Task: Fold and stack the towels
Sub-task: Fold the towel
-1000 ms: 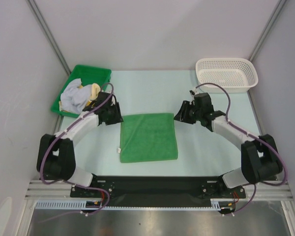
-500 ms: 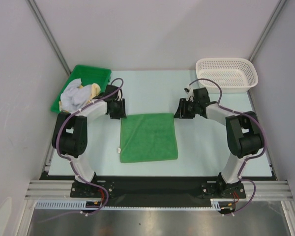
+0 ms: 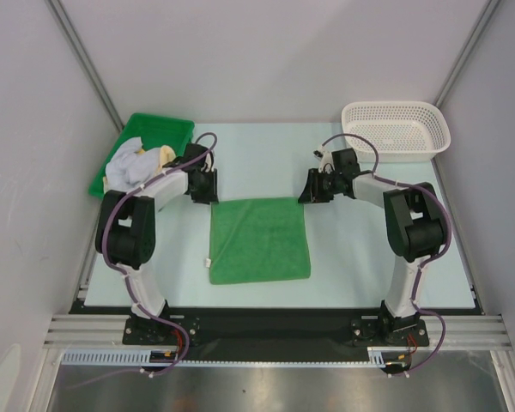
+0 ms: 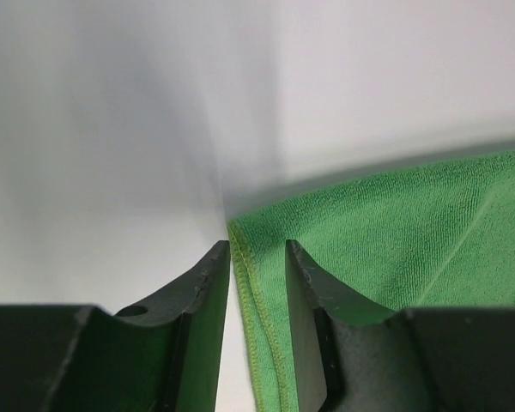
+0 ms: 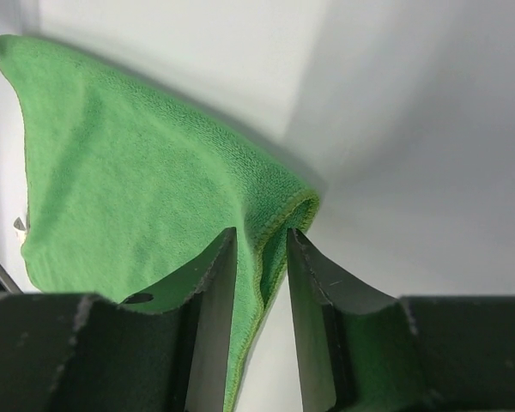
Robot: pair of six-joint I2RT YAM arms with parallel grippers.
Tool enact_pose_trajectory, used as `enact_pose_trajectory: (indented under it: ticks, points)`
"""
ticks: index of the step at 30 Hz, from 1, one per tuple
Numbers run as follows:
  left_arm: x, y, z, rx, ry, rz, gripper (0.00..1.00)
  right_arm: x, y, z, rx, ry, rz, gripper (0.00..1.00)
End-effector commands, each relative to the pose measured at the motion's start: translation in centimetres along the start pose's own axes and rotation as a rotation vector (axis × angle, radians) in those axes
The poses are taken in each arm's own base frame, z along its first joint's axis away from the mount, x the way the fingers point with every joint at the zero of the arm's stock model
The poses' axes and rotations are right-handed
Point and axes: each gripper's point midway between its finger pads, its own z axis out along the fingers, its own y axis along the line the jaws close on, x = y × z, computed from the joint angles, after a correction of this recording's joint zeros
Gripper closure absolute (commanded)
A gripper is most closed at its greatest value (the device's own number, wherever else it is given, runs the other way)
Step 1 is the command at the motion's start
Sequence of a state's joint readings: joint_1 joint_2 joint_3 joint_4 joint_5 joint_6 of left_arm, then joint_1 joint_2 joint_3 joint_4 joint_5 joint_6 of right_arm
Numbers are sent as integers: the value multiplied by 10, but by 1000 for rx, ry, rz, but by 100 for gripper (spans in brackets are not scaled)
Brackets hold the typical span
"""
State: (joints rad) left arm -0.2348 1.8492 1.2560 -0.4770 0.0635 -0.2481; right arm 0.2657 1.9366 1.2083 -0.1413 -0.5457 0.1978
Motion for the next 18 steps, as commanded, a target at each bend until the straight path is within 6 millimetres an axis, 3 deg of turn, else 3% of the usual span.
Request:
enact_pose_trajectory:
  ticks: [1,5,10,14,17,18]
  points:
    - [-15,-2,-3,18,-12,26,62,-15,7,2,-48,-33,-7,65]
    - [-6,-1,-4,19,9,22,57,-15,7,4,-49,-33,-2,64]
    - [0,-2,3,28,22,13,62,-14,4,8,-44,-30,8,64]
    - [-4,-3,6,33,25,13,70,-16,3,10,-40,-32,3,65]
    - [-4,-3,10,31,32,17,83,-17,1,11,-32,-30,-4,69]
    - [-8,-2,8,26,26,19,93,-19,-1,11,-23,-34,-9,76]
